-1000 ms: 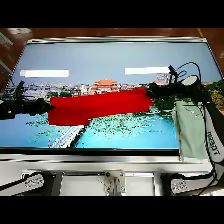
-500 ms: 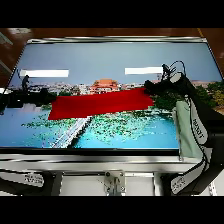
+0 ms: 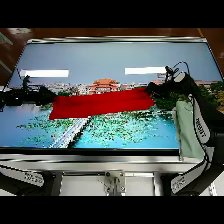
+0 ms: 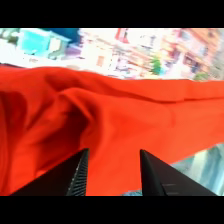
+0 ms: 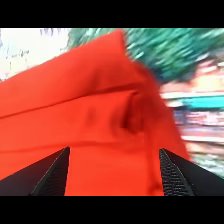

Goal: Fold the shirts.

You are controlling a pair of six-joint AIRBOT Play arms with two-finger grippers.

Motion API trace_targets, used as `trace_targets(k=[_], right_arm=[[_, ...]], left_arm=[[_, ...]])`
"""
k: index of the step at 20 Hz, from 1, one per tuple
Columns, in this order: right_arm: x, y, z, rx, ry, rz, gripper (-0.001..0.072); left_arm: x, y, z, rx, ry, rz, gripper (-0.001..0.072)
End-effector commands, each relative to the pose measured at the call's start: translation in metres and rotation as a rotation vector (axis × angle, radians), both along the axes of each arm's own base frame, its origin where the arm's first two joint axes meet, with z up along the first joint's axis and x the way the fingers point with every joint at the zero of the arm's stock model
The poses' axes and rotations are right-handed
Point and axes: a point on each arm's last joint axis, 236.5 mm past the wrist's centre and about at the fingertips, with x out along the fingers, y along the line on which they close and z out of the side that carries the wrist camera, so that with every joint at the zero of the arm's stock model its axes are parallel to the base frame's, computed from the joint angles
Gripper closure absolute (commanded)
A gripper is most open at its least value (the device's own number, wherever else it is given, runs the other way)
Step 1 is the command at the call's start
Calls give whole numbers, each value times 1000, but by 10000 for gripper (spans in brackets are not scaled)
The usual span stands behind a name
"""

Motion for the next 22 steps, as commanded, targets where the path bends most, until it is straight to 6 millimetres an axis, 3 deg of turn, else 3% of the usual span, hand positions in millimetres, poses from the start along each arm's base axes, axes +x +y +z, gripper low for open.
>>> trace_targets(k=[1, 3, 7, 11, 12, 14, 15, 17, 19, 22], right_arm=[[0, -32, 8, 10, 17, -89, 43], [0, -26, -4, 54, 45, -108, 43], [-2, 17, -33, 203, 126, -113, 44], [-10, 42, -43, 249, 175, -90, 59], [-12, 43, -44, 252, 182, -87, 150], [-12, 44, -41, 261, 180, -88, 569], [-10, 42, -34, 257, 157, -72, 642], [-8, 41, -9, 236, 84, -5, 643], [-9, 43, 30, 224, 10, 47, 643], [-24, 50, 95, 233, -62, 109, 644]], left_arm=[[-5, -4, 32, -34, -23, -84, 299], [-8, -9, 44, -34, -39, -112, 299], [-9, -21, 61, -14, -79, -147, 301], [-10, -39, 65, -15, -90, -184, 302], [-10, -45, 67, -21, -95, -194, 302], [-9, -60, 72, -38, -119, -224, 316], [-9, -67, 73, -43, -124, -236, 320], [-6, -81, 72, -35, -132, -255, 354], [-3, -105, 68, -23, -145, -284, 581], [1, -166, 49, 11, -164, -332, 663]])
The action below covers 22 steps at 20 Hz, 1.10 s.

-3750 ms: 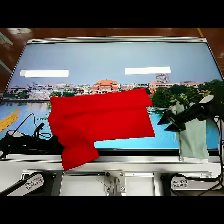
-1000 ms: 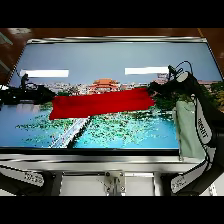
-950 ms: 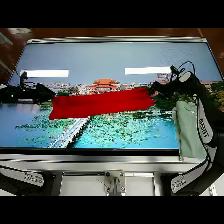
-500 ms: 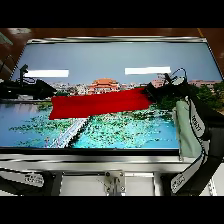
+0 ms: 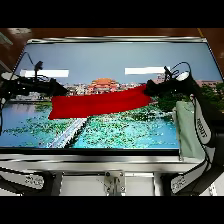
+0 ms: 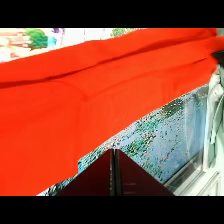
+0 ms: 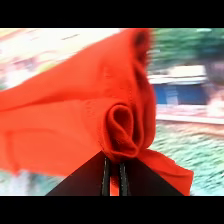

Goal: Fold the shirts.

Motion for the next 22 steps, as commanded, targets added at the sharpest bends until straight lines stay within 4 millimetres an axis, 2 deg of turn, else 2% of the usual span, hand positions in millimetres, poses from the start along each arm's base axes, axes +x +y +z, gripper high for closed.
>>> trace_targets(k=[1, 4, 8, 10, 12, 14, 16, 18, 20, 22], right_arm=[[-23, 9, 70, 6, -91, 85, 644], [-50, 15, 125, 14, -142, 125, 644], [-89, 22, 179, 25, -173, 155, 644], [-106, 23, 198, 21, -181, 163, 644], [-118, 19, 208, -5, -183, 149, 644], [-126, 15, 217, -29, -194, 133, 644], [-129, 13, 225, -37, -211, 118, 644], [-131, 14, 227, -38, -217, 118, 644], [-125, 16, 225, -46, -228, 113, 644], [-113, 37, 222, -34, -259, 125, 644]], left_arm=[[2, -67, -21, 36, -32, -47, 663], [-13, -139, -48, 43, 2, -96, 663], [-27, -223, -53, -67, 27, -81, 663], [-43, -261, -59, -108, 57, -86, 663], [-67, -304, -58, -225, 156, -85, 663], [-91, -333, -66, -263, 219, -108, 663], [-103, -342, -75, -256, 232, -131, 663], [-88, -330, -72, -256, 183, -127, 664], [-51, -296, -47, -275, 95, -83, 666], [-7, -240, -4, -267, -29, -3, 666]])
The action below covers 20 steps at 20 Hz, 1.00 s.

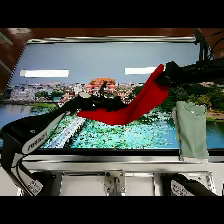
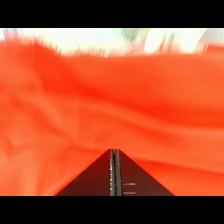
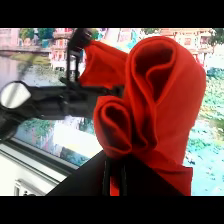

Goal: Fold the shirts.

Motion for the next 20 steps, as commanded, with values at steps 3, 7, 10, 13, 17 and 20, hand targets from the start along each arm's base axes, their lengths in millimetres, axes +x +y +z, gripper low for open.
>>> trace_targets(k=[3, 7, 10, 13, 17, 20], right_arm=[[34, 68, -18, 30, -72, 38, 644], [52, 162, -79, 56, -55, 105, 644], [53, 223, -143, 80, 16, 118, 644], [50, 268, -189, 188, 131, 64, 644], [49, 297, -219, 291, 228, -13, 643], [50, 308, -224, 319, 233, -48, 542]], left_arm=[[87, 167, 122, 71, -332, 247, 666], [82, 311, 240, 96, -545, 478, 665], [33, 365, 299, 121, -651, 510, 664], [-15, 381, 331, 161, -721, 491, 664], [-47, 376, 354, 196, -787, 473, 664], [-49, 369, 356, 191, -794, 458, 664]])
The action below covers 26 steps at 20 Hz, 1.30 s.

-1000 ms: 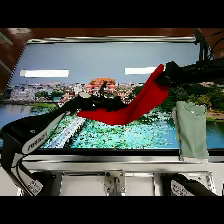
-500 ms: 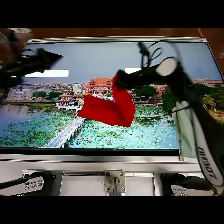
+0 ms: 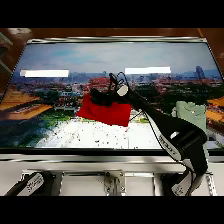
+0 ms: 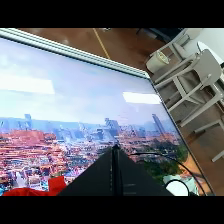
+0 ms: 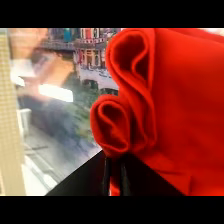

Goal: Fold the shirts.

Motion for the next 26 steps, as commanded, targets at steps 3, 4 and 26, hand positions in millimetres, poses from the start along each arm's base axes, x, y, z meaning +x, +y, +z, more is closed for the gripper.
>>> trace_targets(k=[3, 4, 26], right_arm=[[9, 16, 2, 73, -1, -73, 110], [5, 14, 10, 77, -3, -38, 110], [-45, -192, -80, -212, 406, 81, 31]], left_arm=[[-11, -13, 1, 13, -1, -39, 664], [-11, -15, -1, 10, 5, -46, 664], [-7, -6, -35, 106, 84, -13, 664]])
